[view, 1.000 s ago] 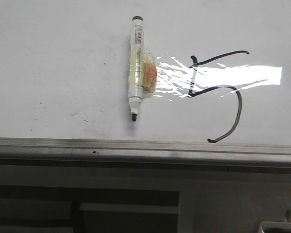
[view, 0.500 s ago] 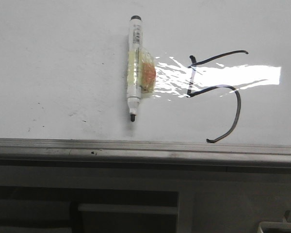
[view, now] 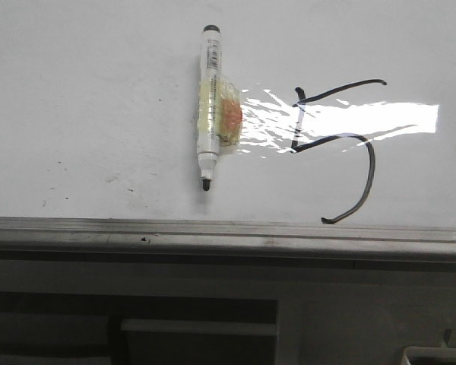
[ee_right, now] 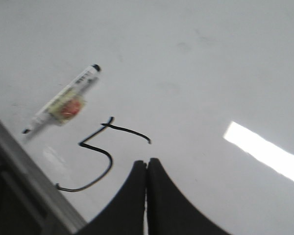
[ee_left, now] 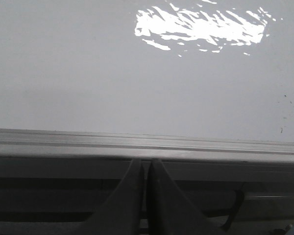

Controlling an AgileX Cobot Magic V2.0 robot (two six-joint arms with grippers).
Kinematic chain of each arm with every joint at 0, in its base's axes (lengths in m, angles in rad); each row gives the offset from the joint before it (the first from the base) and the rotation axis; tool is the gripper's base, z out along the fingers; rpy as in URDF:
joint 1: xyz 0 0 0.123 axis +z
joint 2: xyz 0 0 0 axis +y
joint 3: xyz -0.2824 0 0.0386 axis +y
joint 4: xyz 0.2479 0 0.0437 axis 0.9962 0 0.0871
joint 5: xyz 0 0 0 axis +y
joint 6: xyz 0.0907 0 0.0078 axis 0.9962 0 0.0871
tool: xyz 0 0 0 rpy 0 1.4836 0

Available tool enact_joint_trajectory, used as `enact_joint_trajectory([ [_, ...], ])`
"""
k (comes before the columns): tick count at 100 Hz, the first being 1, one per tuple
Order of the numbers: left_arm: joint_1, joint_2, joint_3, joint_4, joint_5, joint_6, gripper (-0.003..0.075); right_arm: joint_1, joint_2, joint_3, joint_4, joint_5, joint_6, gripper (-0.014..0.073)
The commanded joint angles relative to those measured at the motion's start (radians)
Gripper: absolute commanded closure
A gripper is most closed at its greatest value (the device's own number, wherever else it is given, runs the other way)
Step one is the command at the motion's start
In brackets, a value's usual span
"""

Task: Write number 5 on whiteboard

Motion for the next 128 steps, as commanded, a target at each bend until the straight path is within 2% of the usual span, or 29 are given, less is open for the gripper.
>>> enact_joint_trajectory([
  [1, 0.004, -0.027, 0.023, 0.004, -0.042, -0.008, 0.0741, -0.083, 0.011, 0.047, -0.128, -0.185, 0.208, 0.0637],
  [7, 0.004, -0.027, 0.023, 0.004, -0.042, -0.008, 0.0741, -0.145, 0.011, 0.111, -0.221, -0.224, 0.365, 0.0637],
  [16, 0.004, -0.027, 0.023, 0.004, -0.042, -0.008, 0.0741, -0.229, 0.011, 0.191, -0.262, -0.232, 0.475, 0.0637],
  [32, 0.004, -0.027, 0.023, 0.004, -0.042, -0.008, 0.0741, -0.297, 0.011, 0.312, -0.262, -0.233, 0.475, 0.0637],
  [56, 0.004, -0.027, 0.023, 0.004, -0.042, -0.008, 0.0741, -0.299, -0.08, 0.31, -0.286, 0.034, 0.475, 0.0637],
  [66, 0.004, -0.027, 0.023, 0.004, -0.042, -0.008, 0.0741, -0.3, -0.108, 0.31, -0.33, 0.023, 0.475, 0.0637],
  [128, 0.004, -0.027, 0.023, 0.004, -0.042, -0.008, 0.0741, -0.3, -0.11, 0.31, -0.346, 0.02, 0.475, 0.0637],
])
